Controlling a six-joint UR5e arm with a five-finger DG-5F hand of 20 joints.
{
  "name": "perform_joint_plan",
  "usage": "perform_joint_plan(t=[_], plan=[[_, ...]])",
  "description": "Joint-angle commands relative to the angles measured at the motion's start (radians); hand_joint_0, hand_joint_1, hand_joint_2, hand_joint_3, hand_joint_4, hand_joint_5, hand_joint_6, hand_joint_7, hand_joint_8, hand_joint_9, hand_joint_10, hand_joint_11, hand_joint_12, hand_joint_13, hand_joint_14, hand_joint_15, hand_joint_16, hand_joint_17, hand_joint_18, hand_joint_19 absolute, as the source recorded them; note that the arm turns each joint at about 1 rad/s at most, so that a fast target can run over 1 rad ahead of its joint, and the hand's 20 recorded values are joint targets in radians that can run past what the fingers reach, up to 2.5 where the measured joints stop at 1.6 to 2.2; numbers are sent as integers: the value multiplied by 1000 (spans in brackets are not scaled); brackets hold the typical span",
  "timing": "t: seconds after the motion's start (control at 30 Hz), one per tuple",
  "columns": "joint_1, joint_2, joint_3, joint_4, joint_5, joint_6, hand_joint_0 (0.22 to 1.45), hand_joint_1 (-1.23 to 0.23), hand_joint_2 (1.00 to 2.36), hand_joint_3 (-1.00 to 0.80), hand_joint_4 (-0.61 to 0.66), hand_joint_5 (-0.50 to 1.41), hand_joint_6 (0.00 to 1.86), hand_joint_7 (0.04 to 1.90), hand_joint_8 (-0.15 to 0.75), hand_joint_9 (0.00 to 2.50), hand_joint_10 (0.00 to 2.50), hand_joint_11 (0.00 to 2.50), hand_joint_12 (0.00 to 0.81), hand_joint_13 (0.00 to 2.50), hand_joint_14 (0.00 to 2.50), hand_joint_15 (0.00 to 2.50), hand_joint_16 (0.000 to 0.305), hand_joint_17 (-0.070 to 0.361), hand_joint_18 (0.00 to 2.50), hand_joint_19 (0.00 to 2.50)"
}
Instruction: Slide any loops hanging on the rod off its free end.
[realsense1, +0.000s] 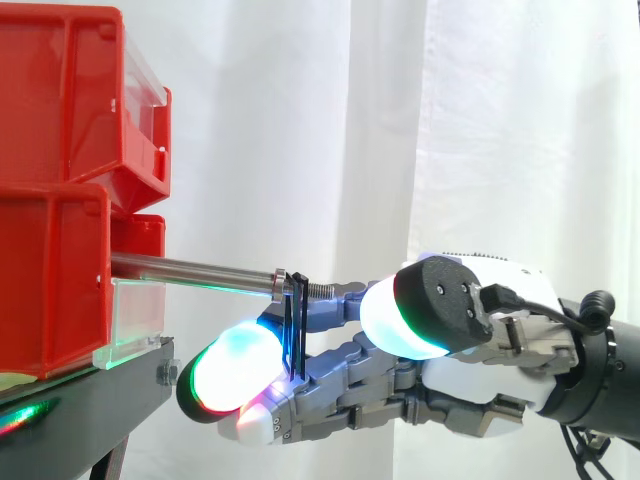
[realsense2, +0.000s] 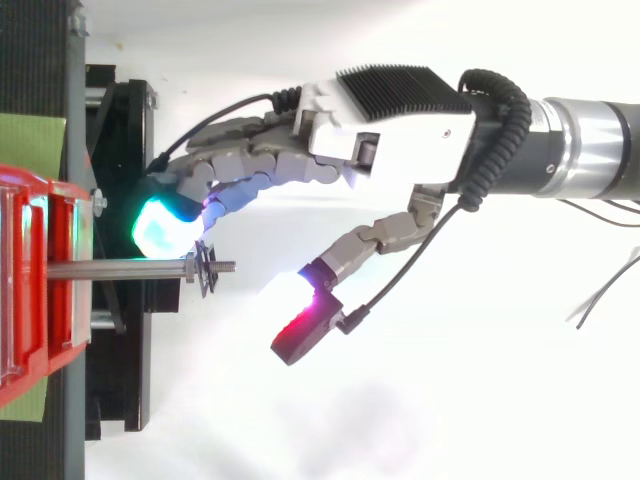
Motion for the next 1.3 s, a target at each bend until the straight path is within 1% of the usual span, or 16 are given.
perform_joint_plan(t=[0.0, 0.27, 0.37, 0.57, 0.77, 0.9, 0.93, 1.0, 1.1, 1.17, 1.27], plan=[[-2, -20, 25, -2, 0, 45, 532, -626, 1000, -500, 255, -169, 504, 1134, 262, 578, 3, 93, 278, 487, 0, 0, 44, 100, 415, 70], [-4, -20, 32, -3, -2, 40, 545, -632, 1000, -496, 252, -164, 504, 1173, 261, 586, 2, 97, 274, 494, 0, 0, 44, 98, 427, 76], [-4, -20, 32, -3, -2, 37, 559, -640, 1004, -459, 242, -162, 504, 1213, 259, 591, 3, 99, 271, 501, 0, 0, 43, 96, 430, 83], [1, -20, 32, -2, -2, 36, 575, -655, 1008, -415, 224, -157, 503, 1274, 261, 602, 3, 110, 264, 507, 0, 0, 42, 95, 441, 85], [1, -20, 32, 0, -2, 36, 579, -668, 1012, -372, 215, -150, 501, 1389, 260, 622, 4, 120, 262, 520, 0, 0, 42, 94, 456, 91], [1, -20, 32, 1, -11, 28, 580, -668, 1015, -333, 191, -148, 506, 1486, 260, 624, 4, 127, 261, 524, 0, 0, 42, 94, 461, 98], [0, -20, 32, 1, -17, 25, 584, -668, 1016, -315, 191, -156, 545, 1437, 261, 630, 4, 140, 261, 527, 0, 0, 42, 94, 464, 98], [0, -19, 32, 1, -23, 25, 586, -668, 1017, -293, 182, -165, 582, 1405, 261, 634, 4, 140, 259, 528, 0, 0, 42, 94, 468, 103], [-2, -20, 32, 1, -23, 25, 589, -667, 1019, -274, 172, -183, 662, 1316, 262, 639, 5, 155, 260, 531, 0, 0, 41, 93, 470, 102], [-2, -19, 32, 1, -25, 25, 588, -667, 1020, -271, 166, -188, 681, 1328, 262, 642, 5, 156, 259, 535, 0, 0, 41, 93, 475, 102], [-4, -19, 32, 3, -31, 25, 590, -669, 1019, -267, 153, -203, 738, 1265, 264, 645, 5, 159, 258, 541, 0, 0, 41, 93, 480, 99]])
